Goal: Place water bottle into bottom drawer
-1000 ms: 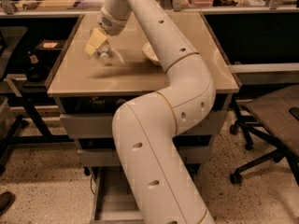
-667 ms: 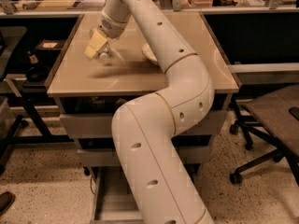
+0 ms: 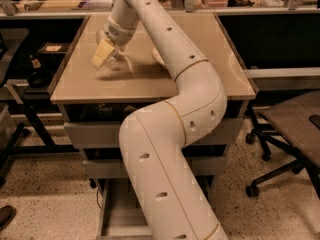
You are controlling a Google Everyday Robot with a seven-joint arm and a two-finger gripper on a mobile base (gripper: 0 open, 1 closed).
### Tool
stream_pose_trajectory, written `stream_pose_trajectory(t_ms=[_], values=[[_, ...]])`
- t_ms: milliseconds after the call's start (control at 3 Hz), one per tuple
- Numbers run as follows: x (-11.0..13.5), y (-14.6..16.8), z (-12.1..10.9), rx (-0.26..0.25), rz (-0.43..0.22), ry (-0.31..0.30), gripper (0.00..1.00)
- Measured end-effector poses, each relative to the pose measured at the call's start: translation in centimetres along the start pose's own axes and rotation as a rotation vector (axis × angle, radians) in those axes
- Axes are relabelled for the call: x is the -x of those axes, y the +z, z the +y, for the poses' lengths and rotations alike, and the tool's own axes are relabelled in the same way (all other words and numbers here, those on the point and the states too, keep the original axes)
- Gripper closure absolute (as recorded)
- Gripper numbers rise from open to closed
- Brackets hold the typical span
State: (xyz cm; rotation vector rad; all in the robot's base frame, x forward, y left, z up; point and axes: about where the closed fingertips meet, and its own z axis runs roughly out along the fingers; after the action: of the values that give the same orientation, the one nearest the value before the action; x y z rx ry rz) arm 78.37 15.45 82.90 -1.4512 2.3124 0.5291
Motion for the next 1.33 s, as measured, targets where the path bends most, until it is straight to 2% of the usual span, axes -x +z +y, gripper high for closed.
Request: stream_pose_trajectory(t_ms=[1000,1333], values=[[0.00,0.01,0.00,0.000,0.000,0.000,0.87],[0.00,0.02,0.00,0.000,0.000,0.000,1.00]])
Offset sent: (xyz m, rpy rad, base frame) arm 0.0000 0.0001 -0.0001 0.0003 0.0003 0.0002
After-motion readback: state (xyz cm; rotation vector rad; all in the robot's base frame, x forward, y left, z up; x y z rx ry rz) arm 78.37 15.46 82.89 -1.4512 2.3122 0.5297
